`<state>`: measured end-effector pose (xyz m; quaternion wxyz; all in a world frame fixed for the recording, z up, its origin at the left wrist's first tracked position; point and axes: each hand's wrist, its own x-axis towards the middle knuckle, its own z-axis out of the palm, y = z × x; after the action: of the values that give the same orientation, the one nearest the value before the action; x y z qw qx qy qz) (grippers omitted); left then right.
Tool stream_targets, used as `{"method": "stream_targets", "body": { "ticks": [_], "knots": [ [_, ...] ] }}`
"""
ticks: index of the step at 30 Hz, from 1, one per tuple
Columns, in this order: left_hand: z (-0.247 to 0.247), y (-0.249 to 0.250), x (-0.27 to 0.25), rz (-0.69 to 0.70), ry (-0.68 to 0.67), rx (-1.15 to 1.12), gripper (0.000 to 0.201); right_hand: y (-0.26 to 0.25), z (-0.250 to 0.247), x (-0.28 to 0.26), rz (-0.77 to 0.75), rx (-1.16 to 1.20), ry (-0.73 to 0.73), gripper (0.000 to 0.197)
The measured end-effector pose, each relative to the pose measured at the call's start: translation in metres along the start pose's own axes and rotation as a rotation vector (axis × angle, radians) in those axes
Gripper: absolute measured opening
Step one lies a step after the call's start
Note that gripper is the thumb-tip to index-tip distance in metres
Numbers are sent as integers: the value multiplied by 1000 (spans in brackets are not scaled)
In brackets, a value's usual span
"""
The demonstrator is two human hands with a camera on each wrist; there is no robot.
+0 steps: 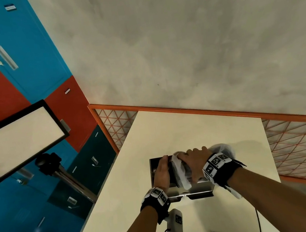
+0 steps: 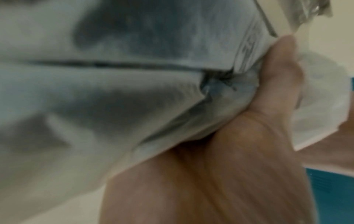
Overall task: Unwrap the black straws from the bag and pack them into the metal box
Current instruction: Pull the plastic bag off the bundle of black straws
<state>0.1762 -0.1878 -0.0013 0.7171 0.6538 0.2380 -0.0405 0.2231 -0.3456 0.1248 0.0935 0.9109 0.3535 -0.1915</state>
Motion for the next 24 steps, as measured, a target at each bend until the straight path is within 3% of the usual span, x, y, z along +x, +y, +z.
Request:
{"method": "stream_targets", "body": {
  "ticks": [4,12,16,20,24],
  "knots": [
    [-1,1,-2,33,15,30,68,-9,8,2,-10,-117,49,98],
    [-2,-8,4,-31,31,100,87,-18,0,2,-21,-183,40,75],
    [0,-4,11,-62,-14,156,76,-13,3,2,-40,-112,62,60],
    [3,-8,24,-113,-24,115,91,-10,6,-1,-69,-140,93,81],
    [5,-26,44,-151,-47,97,105,-5,10,-4,-83,-135,120,84]
  ]
}}
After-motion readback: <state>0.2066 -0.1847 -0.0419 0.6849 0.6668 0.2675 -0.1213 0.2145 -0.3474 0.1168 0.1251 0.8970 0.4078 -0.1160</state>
